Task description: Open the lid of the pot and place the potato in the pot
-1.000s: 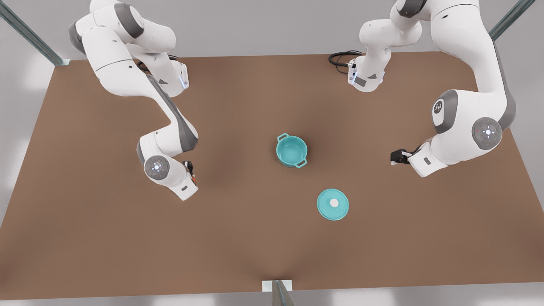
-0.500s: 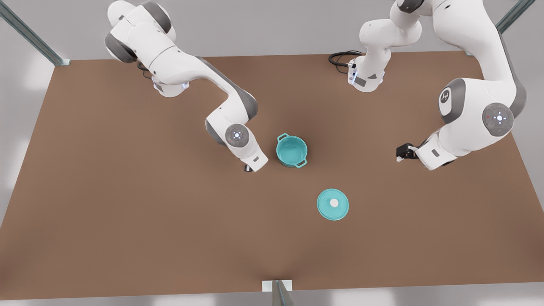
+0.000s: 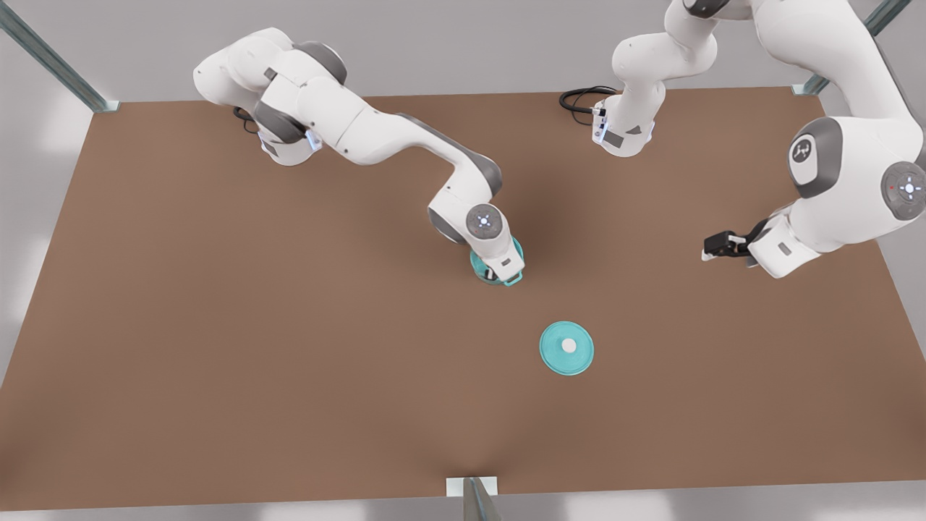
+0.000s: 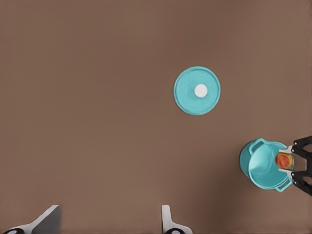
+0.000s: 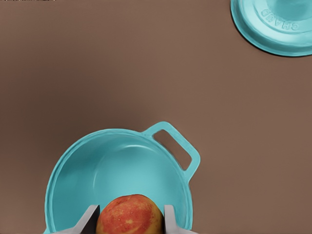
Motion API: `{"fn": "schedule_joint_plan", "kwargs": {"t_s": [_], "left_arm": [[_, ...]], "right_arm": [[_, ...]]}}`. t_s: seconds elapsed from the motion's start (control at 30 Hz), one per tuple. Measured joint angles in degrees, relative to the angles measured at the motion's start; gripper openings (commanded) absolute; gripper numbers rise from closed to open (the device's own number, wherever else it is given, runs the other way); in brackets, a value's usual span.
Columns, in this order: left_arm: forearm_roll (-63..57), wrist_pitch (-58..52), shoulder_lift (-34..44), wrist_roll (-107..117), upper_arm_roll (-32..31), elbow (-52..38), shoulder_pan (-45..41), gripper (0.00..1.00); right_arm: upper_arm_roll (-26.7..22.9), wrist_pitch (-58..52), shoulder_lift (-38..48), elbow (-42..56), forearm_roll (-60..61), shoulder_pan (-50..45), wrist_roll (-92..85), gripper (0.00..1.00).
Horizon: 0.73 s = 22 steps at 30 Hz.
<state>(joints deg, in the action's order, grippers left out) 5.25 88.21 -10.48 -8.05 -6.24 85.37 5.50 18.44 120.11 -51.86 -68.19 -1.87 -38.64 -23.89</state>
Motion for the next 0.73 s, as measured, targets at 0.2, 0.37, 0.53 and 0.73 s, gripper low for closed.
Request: {"fn": "schedule_joint_plan", "kwargs": {"t_s": [0.2,0.37,0.53,0.73], "left_arm": [[0.0,-0.6,0.2,-0.1,-0.1,0.0,-0.2,1.0],[0.1,-0.8,0.5,0.0,-0.5,-0.5,-0.4,1.0],[-0.2,-0.5,-0.6,0.0,-2.5,-2.3,-0.8,1.0],[-0.5,0.3,-0.8,0.0,-2.6,-2.4,-0.6,1.0]], "right_arm": [[-0.5,3.0,-1.3,0.8,-0.1,-0.6,5.4,1.0],[-0.8,0.5,4.8,0.8,-0.3,3.5,9.3,1.0],[-6.9,-14.6,17.4,0.5,-2.1,37.1,9.5,1.0],[-7.9,-24.8,21.0,-4.0,-3.0,46.6,6.7,1.0]]}}
